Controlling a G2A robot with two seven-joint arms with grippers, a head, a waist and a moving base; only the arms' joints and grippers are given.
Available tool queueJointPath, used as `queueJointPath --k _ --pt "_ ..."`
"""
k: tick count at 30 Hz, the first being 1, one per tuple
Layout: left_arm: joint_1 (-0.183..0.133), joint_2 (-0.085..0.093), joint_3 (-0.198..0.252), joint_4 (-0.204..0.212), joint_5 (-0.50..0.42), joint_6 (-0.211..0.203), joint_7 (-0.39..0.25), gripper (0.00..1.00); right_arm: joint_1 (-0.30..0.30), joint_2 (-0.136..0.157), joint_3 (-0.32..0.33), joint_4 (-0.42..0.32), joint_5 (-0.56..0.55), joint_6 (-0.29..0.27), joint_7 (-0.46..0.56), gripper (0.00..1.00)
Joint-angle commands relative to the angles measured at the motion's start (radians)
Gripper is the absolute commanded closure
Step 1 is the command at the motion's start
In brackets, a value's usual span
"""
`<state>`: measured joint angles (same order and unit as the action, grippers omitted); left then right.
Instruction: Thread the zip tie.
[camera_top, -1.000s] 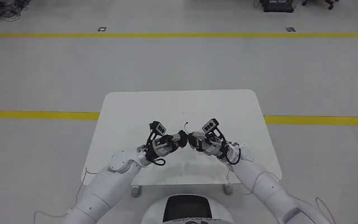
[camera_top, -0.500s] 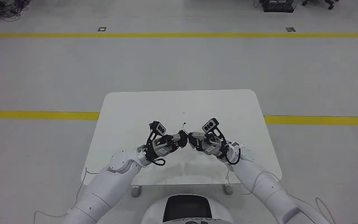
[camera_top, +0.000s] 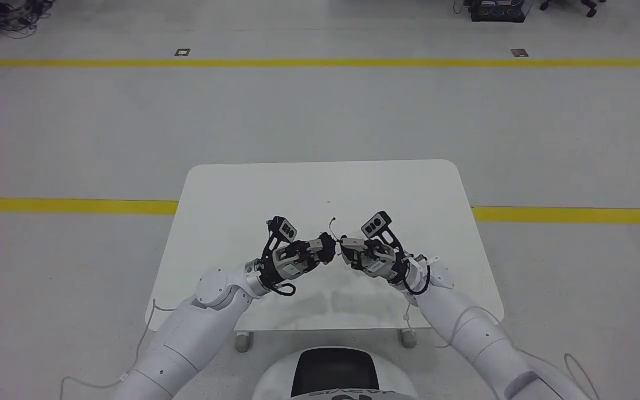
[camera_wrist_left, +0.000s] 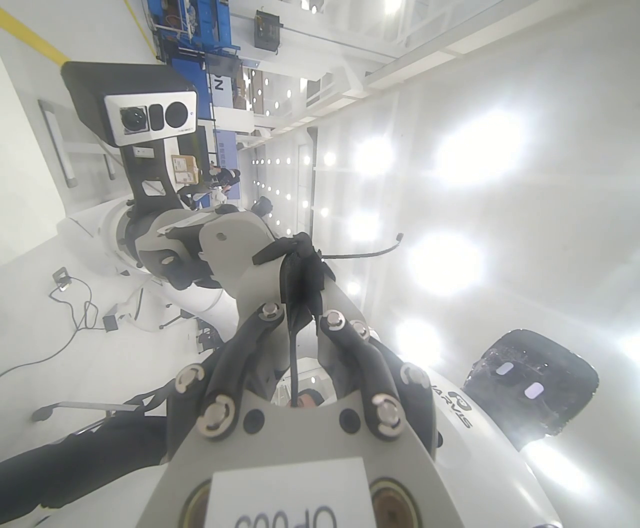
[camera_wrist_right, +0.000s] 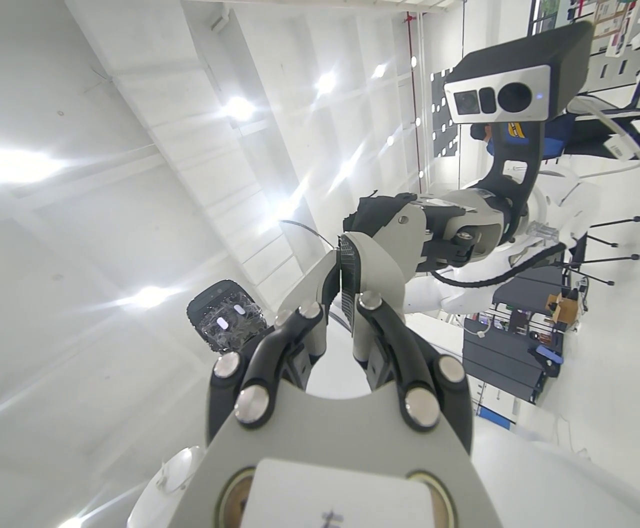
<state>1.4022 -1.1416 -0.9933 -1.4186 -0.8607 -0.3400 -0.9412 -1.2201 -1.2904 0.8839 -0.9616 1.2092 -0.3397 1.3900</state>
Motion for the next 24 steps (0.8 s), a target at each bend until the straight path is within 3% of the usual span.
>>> queueJointPath --k 1,24 --pt "0.0 0.0 0.0 0.0 0.0 0.0 0.0 1.0 0.001 0.0 0.001 0.003 -0.002 0.0 0.0 1.0" --pt "0.0 0.0 0.0 0.0 0.0 0.0 0.0 1.0 -0.008 0.001 0.026 0.014 -0.011 0.0 0.0 1.0"
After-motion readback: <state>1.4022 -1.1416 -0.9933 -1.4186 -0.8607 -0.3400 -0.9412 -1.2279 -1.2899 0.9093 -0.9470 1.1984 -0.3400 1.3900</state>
